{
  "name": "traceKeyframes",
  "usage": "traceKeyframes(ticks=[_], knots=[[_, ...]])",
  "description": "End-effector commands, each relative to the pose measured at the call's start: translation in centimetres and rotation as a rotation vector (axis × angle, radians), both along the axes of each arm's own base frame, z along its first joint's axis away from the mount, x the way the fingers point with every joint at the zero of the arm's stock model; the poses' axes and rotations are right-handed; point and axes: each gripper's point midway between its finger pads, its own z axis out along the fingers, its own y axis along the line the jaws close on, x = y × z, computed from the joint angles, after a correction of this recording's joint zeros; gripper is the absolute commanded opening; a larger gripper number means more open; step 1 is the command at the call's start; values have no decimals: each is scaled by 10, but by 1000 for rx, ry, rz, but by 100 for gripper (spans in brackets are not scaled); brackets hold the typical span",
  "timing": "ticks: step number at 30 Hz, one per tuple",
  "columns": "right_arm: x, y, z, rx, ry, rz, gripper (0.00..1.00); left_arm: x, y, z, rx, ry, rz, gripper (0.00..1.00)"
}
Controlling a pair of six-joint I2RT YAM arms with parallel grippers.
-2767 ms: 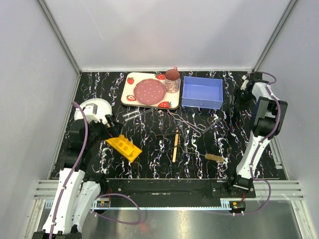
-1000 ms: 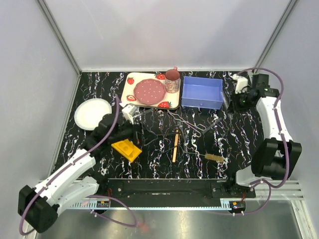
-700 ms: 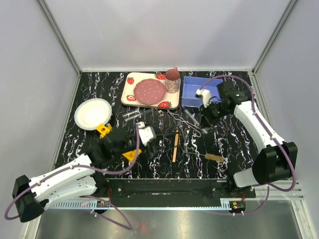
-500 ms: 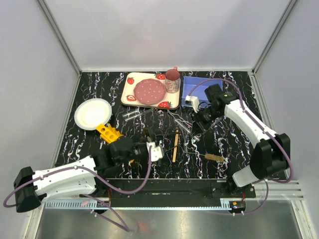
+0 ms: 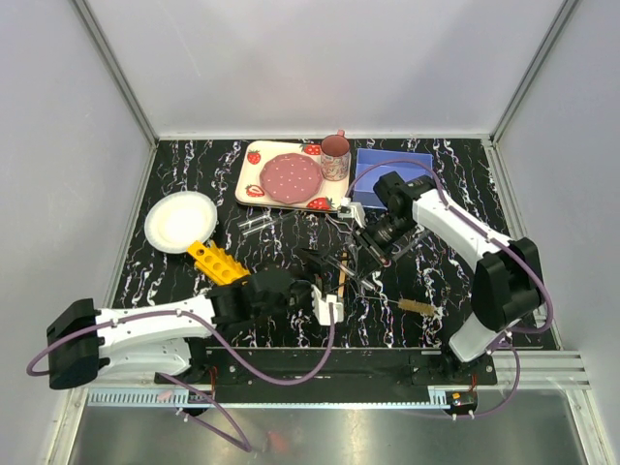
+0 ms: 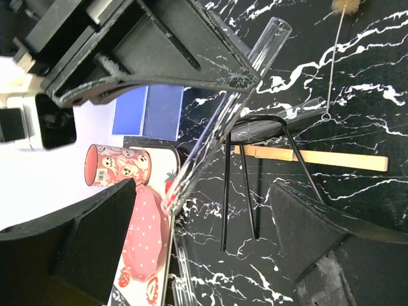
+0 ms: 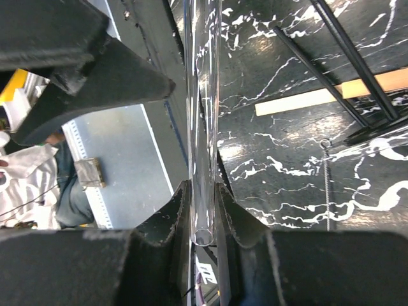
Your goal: Organize the chemistry lab equipment
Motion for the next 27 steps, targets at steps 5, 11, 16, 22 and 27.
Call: traceKeyframes(ticks=[5,11,16,22,27], knots=[[-13,16,10,57,90,41,16,13,-19,21,48,-109,0,91],[-19,21,13,77,143,66,16,15,-24,13,105,-116,-18,85],[-23,24,14,88,186,77,16,17,-26,-3,185,-116,-30,82],[-28,25,12,92,232,92,16,23,-29,-4,222,-147,-26,68],[-32,26,10,95,265,105,16,24,-29,-4,239,-168,-32,48]])
